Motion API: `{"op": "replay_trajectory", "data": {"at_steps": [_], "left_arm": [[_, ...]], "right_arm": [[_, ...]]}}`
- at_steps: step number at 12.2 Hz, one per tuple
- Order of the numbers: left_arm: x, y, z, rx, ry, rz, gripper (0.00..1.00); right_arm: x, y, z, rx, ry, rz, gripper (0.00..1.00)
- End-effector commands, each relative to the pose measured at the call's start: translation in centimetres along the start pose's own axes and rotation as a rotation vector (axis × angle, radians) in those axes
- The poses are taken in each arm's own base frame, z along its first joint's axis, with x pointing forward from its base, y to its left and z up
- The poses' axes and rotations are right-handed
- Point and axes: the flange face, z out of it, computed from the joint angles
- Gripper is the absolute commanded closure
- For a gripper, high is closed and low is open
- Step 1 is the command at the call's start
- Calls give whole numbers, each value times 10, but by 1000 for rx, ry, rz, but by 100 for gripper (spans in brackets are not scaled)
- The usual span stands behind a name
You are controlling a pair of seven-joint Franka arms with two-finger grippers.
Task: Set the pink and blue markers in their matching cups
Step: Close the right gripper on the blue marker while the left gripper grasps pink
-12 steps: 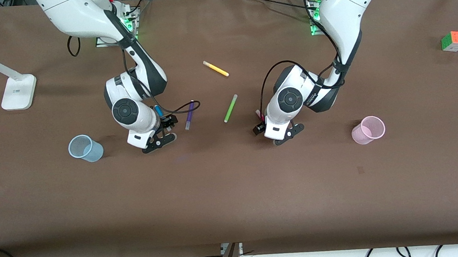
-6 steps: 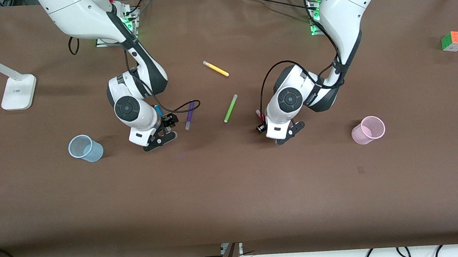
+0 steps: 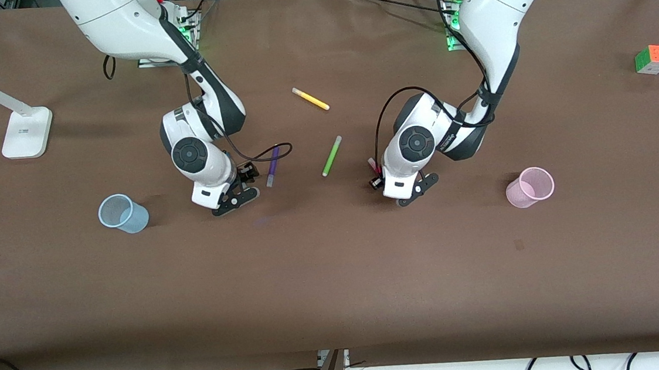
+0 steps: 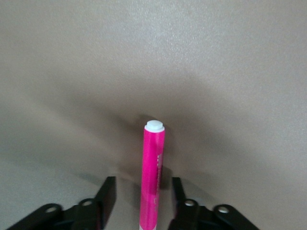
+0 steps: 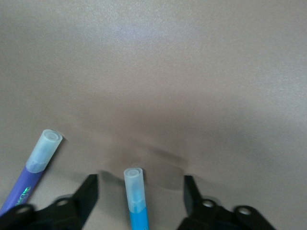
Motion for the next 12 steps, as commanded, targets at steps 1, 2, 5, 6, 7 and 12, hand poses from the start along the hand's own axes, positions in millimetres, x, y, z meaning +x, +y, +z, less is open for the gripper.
{"op": "replay_trajectory", "data": {"at_steps": [1, 2, 5, 6, 7, 12], "left_arm": [[-8, -1, -2, 1, 20, 2, 61], [-9, 0, -2, 2, 22, 8, 74], [-12, 2, -3, -6, 26, 16, 100], [-9, 2, -5, -9, 27, 16, 100], [-6, 3, -12, -13, 30, 17, 100], [47, -19, -141, 31, -15, -65, 100]], "right_arm": [[-3, -2, 2, -1, 9, -20, 74], [-3, -3, 2, -1, 9, -22, 82], [-3, -2, 1, -1, 8, -20, 88], [-3, -3, -1, 0, 8, -21, 89], [1, -4, -12, 0, 28, -22, 89], [30, 40, -134, -3, 1, -273, 89]]}}
